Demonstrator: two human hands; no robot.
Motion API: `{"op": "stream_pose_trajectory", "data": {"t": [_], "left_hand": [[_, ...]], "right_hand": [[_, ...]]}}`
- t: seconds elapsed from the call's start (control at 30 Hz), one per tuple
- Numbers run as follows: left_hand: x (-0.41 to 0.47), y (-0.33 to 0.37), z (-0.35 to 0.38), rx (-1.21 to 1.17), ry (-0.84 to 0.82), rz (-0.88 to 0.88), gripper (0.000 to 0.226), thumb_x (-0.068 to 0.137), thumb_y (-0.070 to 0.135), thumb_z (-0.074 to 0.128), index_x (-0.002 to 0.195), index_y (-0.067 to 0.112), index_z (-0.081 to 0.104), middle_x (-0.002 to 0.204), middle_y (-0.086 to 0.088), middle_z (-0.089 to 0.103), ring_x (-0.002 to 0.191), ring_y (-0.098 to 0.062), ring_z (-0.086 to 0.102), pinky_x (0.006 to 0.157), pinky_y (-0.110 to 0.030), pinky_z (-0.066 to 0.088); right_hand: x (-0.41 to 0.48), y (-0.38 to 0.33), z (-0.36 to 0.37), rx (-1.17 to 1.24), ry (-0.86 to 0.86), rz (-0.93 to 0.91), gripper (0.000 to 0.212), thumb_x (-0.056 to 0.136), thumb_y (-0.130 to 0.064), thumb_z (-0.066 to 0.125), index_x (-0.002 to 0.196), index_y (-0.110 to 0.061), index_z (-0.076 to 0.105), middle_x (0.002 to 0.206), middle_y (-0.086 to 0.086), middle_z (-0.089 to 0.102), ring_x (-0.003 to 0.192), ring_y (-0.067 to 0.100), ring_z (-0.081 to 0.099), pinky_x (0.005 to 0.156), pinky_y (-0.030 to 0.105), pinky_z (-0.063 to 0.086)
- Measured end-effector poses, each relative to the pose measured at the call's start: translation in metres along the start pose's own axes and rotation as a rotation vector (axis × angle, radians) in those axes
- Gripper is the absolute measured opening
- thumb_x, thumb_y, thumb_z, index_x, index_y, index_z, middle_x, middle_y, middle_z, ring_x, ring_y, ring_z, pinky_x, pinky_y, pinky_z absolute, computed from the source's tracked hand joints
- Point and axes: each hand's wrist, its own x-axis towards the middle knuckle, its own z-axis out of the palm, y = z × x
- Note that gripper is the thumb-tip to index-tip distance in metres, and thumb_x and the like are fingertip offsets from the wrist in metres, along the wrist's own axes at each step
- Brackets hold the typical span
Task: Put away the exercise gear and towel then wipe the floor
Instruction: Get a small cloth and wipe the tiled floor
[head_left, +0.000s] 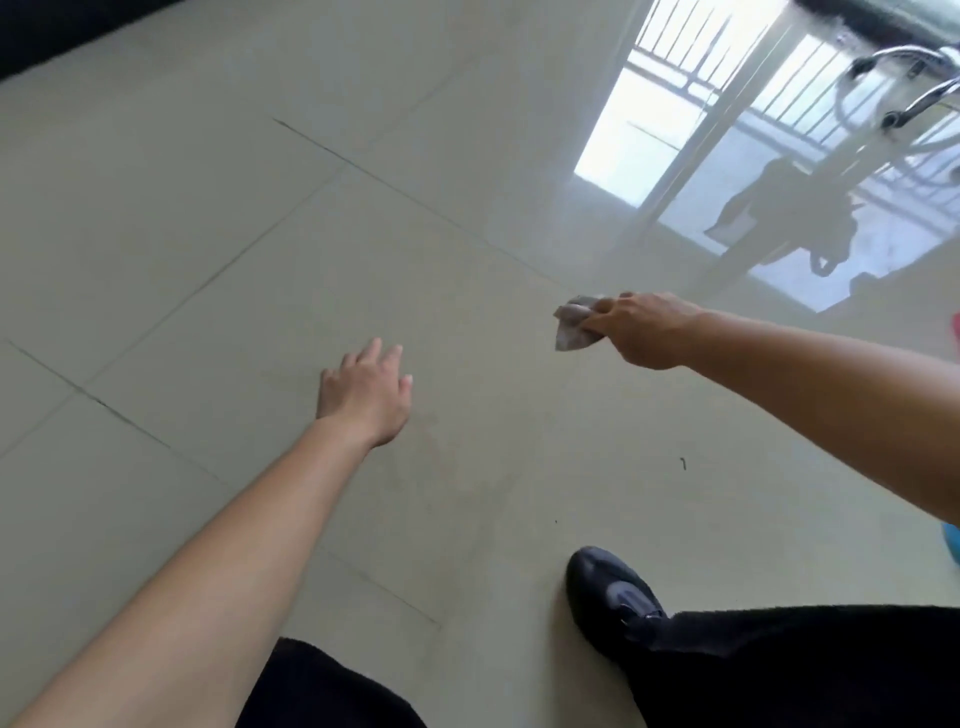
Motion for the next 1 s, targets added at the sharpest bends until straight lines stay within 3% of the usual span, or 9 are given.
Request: {"op": "stream_pose_trajectory", "data": {"t": [0.1, 0.27, 0.4, 0.53, 0.63, 0.73, 0.83, 1.0], "left_hand": [[-0.010, 0.021, -0.014, 0.003, 0.085, 0.057, 0.057, 0.100, 0.044, 0.036, 0.152, 0.022, 0.030, 0.162, -0.007, 0.021, 0.143, -0.029, 0.031, 0.109, -0.046, 0.032], [-0.010, 0.063, -0.004, 0.030, 0.103, 0.057, 0.059, 0.101, 0.045, 0.033, 0.155, 0.023, 0.022, 0.164, -0.006, 0.011, 0.148, -0.026, 0.018, 0.114, -0.046, 0.026], [0.008, 0.100, 0.005, 0.088, 0.116, 0.019, 0.059, 0.101, 0.045, 0.031, 0.155, 0.022, 0.021, 0.165, -0.007, 0.008, 0.149, -0.025, 0.017, 0.115, -0.046, 0.025], [0.045, 0.162, -0.006, 0.141, 0.088, -0.057, 0.059, 0.102, 0.046, 0.029, 0.155, 0.022, 0.021, 0.165, -0.007, 0.007, 0.149, -0.025, 0.016, 0.116, -0.046, 0.024], [0.069, 0.207, -0.029, 0.184, 0.063, -0.112, 0.059, 0.102, 0.047, 0.028, 0.155, 0.022, 0.021, 0.165, -0.006, 0.008, 0.149, -0.025, 0.016, 0.116, -0.045, 0.023], [0.089, 0.251, -0.064, 0.219, -0.011, -0.144, 0.061, 0.102, 0.050, 0.027, 0.155, 0.021, 0.021, 0.165, -0.006, 0.009, 0.149, -0.025, 0.017, 0.117, -0.045, 0.024], [0.117, 0.282, -0.102, 0.332, -0.098, -0.083, 0.063, 0.101, 0.054, 0.023, 0.156, 0.022, 0.019, 0.165, -0.006, 0.009, 0.150, -0.023, 0.015, 0.118, -0.044, 0.023], [0.184, 0.296, -0.153, 0.393, -0.007, -0.001, 0.063, 0.101, 0.054, 0.023, 0.155, 0.022, 0.020, 0.164, -0.005, 0.014, 0.150, -0.022, 0.017, 0.118, -0.043, 0.023]], "right_hand": [[-0.007, 0.023, -0.012, 0.042, 0.055, 0.036, 0.073, 0.096, -0.007, 0.033, 0.156, -0.043, 0.014, 0.149, -0.007, 0.046, 0.128, 0.027, 0.052, 0.089, 0.039, 0.050], [0.021, 0.037, 0.022, 0.263, 0.195, 0.102, 0.056, 0.099, -0.012, 0.035, 0.148, -0.039, 0.038, 0.146, -0.005, 0.049, 0.124, 0.030, 0.055, 0.084, 0.040, 0.052], [0.056, 0.055, 0.063, 0.450, 0.228, 0.115, 0.053, 0.097, -0.012, 0.034, 0.144, -0.036, 0.043, 0.144, -0.003, 0.050, 0.119, 0.033, 0.057, 0.082, 0.041, 0.051], [0.080, 0.120, 0.081, 0.482, 0.210, 0.004, 0.064, 0.092, -0.009, 0.033, 0.148, -0.041, 0.034, 0.146, -0.008, 0.049, 0.122, 0.029, 0.056, 0.086, 0.042, 0.053], [0.084, 0.183, 0.068, 0.494, 0.235, -0.028, 0.065, 0.092, -0.008, 0.033, 0.149, -0.040, 0.033, 0.149, -0.008, 0.046, 0.125, 0.028, 0.054, 0.089, 0.041, 0.052], [0.076, 0.243, 0.048, 0.528, 0.253, -0.025, 0.058, 0.097, -0.009, 0.033, 0.149, -0.035, 0.036, 0.149, -0.004, 0.046, 0.124, 0.030, 0.053, 0.082, 0.037, 0.049], [0.077, 0.288, 0.041, 0.566, 0.285, -0.038, 0.054, 0.099, -0.011, 0.034, 0.147, -0.034, 0.039, 0.148, -0.002, 0.047, 0.125, 0.030, 0.052, 0.081, 0.036, 0.046], [0.121, 0.319, 0.048, 0.604, 0.306, -0.041, 0.051, 0.100, -0.013, 0.033, 0.146, -0.031, 0.041, 0.149, 0.000, 0.047, 0.124, 0.031, 0.053, 0.083, 0.038, 0.048]]}}
